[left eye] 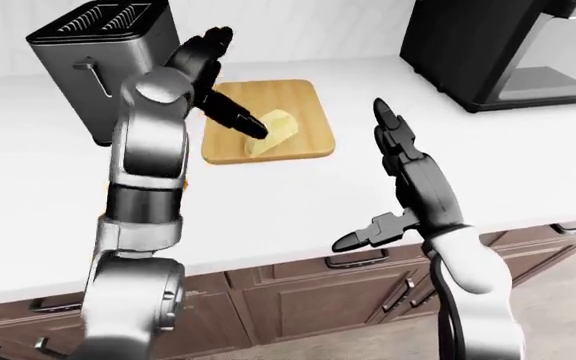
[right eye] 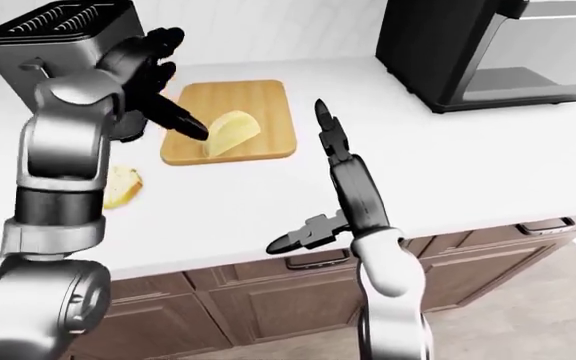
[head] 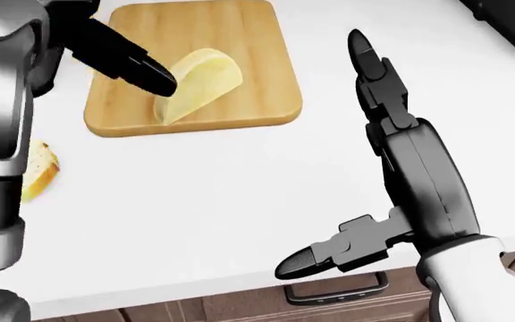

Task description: Place the bread and cheese on the cutting board.

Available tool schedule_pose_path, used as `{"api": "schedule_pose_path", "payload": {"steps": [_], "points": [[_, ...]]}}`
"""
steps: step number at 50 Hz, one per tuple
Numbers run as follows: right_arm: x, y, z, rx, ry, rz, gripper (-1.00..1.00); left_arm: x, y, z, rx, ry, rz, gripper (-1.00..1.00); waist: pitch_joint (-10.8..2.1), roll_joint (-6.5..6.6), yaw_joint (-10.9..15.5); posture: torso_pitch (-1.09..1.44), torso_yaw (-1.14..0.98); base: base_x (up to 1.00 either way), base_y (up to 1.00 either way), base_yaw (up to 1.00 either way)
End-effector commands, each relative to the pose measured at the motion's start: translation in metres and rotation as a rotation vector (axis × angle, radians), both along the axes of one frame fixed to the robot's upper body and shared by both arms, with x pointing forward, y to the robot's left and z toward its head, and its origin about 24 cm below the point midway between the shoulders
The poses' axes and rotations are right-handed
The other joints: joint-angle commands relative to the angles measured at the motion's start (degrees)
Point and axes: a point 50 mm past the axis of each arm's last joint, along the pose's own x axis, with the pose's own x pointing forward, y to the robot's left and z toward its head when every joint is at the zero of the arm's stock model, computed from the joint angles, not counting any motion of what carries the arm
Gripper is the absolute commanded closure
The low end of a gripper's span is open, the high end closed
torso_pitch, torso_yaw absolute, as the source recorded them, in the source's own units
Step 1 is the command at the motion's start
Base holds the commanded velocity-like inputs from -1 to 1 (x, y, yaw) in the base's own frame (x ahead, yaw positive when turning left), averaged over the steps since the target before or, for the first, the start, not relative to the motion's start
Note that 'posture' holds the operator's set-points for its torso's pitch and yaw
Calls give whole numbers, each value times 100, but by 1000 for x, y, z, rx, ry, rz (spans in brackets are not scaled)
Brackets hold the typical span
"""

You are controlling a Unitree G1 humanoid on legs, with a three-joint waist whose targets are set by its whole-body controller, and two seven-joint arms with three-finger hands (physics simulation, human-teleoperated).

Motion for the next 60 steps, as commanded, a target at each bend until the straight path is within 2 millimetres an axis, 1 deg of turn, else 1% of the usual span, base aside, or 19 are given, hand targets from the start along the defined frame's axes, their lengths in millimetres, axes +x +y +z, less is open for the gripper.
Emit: {"api": "schedule_pose_path", "payload": {"steps": [1,8,14,18,22,26,30,34,36,37,40,46,47,48,49,51,56,58,60], "points": [[-5,1,14,-7,-89,5,-100,-25,8,37,-17,-77,-17,-100,-183,12,12,0,0,0,0,0],[-6,3,16,-15,-89,8,-100,-71,32,25,53,-41,-19,-100,-126,41,27,0,0,0,0,0],[-7,3,18,-17,-94,9,-100,-99,55,-5,125,18,-9,-100,-136,61,41,0,0,0,0,0],[-7,4,21,-20,-98,11,-100,-108,62,-8,130,32,0,-100,-132,41,54,0,0,0,0,0],[-7,5,21,-24,-98,12,-100,-119,70,-29,117,110,24,-100,-122,37,62,0,0,0,0,0],[-7,4,21,-23,-98,12,-100,-123,78,-39,167,160,-3,-100,-135,56,77,0,0,0,0,0],[-8,6,19,-27,-97,17,-100,-117,96,-35,311,187,-10,-100,-138,65,86,0,0,0,0,0],[-8,7,17,-30,-96,21,-100,-99,113,2,392,103,61,-100,-136,59,101,0,0,0,0,0],[-9,7,16,-31,-95,23,-100,-97,114,10,416,88,65,-100,-136,53,107,0,0,0,0,0],[-9,8,15,-33,-93,26,-100,-92,117,24,478,60,73,-100,-133,51,104,0,0,0,0,0],[-10,8,14,-33,-92,28,-100,-80,119,35,616,25,85,-100,-115,52,101,0,0,0,0,0],[-11,5,10,-31,-89,26,-100,-72,114,36,790,5,47,-100,-130,86,104,0,0,0,0,0],[-11,5,10,-30,-88,28,-100,-66,116,35,923,-69,68,-100,-135,87,101,0,0,0,0,0],[-11,6,9,-29,-89,28,-100,-63,115,34,890,-43,62,-100,-127,84,99,0,0,0,0,0],[-12,6,9,-30,-89,30,-100,-59,116,35,980,-78,69,-100,-136,83,88,0,0,0,0,0],[-12,5,9,-31,-88,29,-100,-60,112,35,1032,-69,-5,-100,-145,83,88,0,0,0,0,0],[-12,7,8,-31,-86,34,-100,-49,105,33,1092,-81,-124,-100,-137,57,89,0,0,0,0,0],[-12,6,8,-31,-85,32,-100,-45,106,33,1088,-79,-113,-100,-140,55,91,0,0,0,0,0],[-13,6,7,-31,-85,31,-100,-43,105,31,1082,-75,-112,-37,-150,63,91,0,0,0,0,0]]}}
